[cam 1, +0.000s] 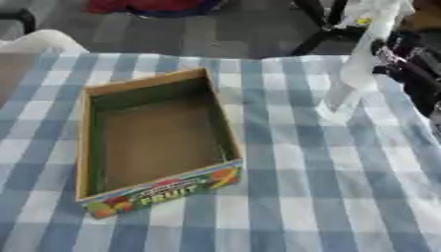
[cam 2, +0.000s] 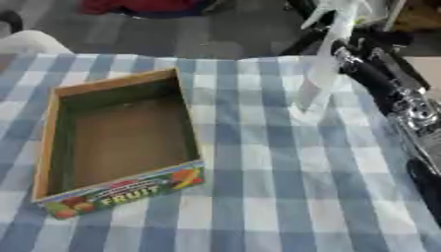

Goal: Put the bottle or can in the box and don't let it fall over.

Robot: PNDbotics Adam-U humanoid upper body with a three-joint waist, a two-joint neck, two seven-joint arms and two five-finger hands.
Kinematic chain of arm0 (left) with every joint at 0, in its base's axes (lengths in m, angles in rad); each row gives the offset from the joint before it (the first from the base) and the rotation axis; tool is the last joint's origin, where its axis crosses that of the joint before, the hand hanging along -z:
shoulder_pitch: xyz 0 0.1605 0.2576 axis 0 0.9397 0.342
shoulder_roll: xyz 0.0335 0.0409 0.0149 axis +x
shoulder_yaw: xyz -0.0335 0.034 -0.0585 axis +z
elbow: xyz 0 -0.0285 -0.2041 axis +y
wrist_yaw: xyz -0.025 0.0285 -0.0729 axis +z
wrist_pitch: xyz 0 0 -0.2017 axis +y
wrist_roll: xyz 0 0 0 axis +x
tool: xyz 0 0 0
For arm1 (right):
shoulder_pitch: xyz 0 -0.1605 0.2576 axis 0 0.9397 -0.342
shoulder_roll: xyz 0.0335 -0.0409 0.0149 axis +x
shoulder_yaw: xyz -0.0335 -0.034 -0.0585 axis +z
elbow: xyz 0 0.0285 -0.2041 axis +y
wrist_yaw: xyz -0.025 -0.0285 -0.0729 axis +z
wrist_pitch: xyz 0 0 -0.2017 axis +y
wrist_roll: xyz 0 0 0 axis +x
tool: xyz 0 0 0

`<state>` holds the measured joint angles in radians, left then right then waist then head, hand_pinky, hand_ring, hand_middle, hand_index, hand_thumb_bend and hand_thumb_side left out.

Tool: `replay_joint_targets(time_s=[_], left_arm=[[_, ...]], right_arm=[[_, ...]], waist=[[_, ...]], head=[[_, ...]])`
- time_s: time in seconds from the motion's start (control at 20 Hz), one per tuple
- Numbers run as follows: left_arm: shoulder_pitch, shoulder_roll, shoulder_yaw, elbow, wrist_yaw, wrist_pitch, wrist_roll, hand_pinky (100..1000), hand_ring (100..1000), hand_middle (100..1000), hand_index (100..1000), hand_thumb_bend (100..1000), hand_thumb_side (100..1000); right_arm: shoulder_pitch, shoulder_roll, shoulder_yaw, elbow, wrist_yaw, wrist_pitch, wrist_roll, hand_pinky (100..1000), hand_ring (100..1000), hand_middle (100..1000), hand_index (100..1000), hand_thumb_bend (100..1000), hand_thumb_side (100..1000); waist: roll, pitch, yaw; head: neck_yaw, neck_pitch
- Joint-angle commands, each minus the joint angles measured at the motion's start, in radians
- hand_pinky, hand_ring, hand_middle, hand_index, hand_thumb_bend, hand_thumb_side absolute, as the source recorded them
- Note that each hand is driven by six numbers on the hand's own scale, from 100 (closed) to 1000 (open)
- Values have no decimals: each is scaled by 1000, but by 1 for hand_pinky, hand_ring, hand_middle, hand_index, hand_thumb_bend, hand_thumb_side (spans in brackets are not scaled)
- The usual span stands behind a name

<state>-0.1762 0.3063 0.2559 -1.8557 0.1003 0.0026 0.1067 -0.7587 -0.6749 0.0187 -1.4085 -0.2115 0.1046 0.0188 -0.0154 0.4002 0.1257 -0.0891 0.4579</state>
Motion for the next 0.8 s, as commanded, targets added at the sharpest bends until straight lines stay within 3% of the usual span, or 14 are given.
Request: replay_joint_targets(time_s=[0.05,0.8], left_arm=[[-7,10,3,-21,5,0,-5,975,483,572,770,702,419],[-9,8,4,-23,6,0,-8,976,483,571,770,697,419]], right_arm=[[-21,-39,-12,-4,12,5,-3,853,1000,1000,922,100,595],[-38,-34,-8,0,18,12,-7,850,1000,1000,909,100,582]], waist=[[0,-16,3],[-8,-7,16]], head=[[-2,-17],[-6,-27]])
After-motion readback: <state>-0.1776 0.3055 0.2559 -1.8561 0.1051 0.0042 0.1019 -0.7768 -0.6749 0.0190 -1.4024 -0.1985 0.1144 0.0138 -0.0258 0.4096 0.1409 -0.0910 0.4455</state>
